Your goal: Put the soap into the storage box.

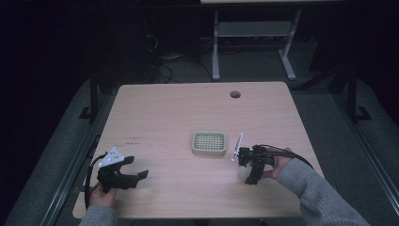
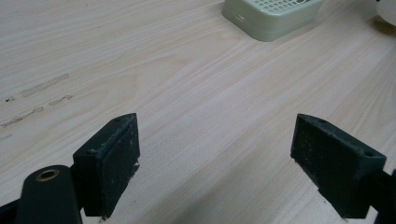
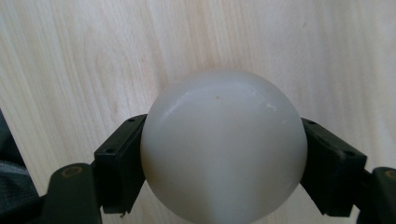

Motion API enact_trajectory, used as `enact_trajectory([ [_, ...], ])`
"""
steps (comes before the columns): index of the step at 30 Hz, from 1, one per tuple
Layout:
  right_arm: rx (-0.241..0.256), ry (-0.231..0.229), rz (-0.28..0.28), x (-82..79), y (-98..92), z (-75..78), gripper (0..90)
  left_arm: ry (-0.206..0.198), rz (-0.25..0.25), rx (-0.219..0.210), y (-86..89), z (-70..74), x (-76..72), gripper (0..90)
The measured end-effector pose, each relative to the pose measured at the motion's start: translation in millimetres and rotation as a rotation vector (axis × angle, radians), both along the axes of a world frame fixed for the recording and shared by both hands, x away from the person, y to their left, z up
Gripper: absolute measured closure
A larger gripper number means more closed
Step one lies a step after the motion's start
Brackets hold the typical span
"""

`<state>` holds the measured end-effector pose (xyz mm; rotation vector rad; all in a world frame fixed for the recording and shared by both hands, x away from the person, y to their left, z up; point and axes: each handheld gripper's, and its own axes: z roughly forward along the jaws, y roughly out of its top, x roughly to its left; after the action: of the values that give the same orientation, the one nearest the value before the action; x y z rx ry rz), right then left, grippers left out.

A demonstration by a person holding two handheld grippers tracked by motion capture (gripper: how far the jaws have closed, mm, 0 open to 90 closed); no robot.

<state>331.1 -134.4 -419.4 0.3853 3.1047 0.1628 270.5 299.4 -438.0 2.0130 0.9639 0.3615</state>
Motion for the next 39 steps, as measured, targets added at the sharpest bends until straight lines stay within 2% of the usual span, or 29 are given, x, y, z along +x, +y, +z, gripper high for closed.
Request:
enact_trajectory([
  [7, 0.007, -0.019, 0.012, 8.4, 9.3, 11.8, 23.3, 0.001, 0.001, 0.001, 0.6, -0.1, 0.1, 15.3],
  [19, 0.024, -0.026, 0.014, 21.8, 20.0, 27.4, 23.3, 0.002, -0.001, 0.008, 1.1, -1.2, 1.4, 15.3],
  [34, 0.032, -0.019, 0.022, 36.3, 34.3, 39.4, 23.3, 0.002, 0.004, 0.006, 2.3, -0.8, 2.4, 15.3],
  [39, 0.037, -0.033, 0.036, 40.3, 41.9, 44.8, 23.2, 0.004, 0.006, 0.007, 2.4, -0.9, 2.8, 15.3],
])
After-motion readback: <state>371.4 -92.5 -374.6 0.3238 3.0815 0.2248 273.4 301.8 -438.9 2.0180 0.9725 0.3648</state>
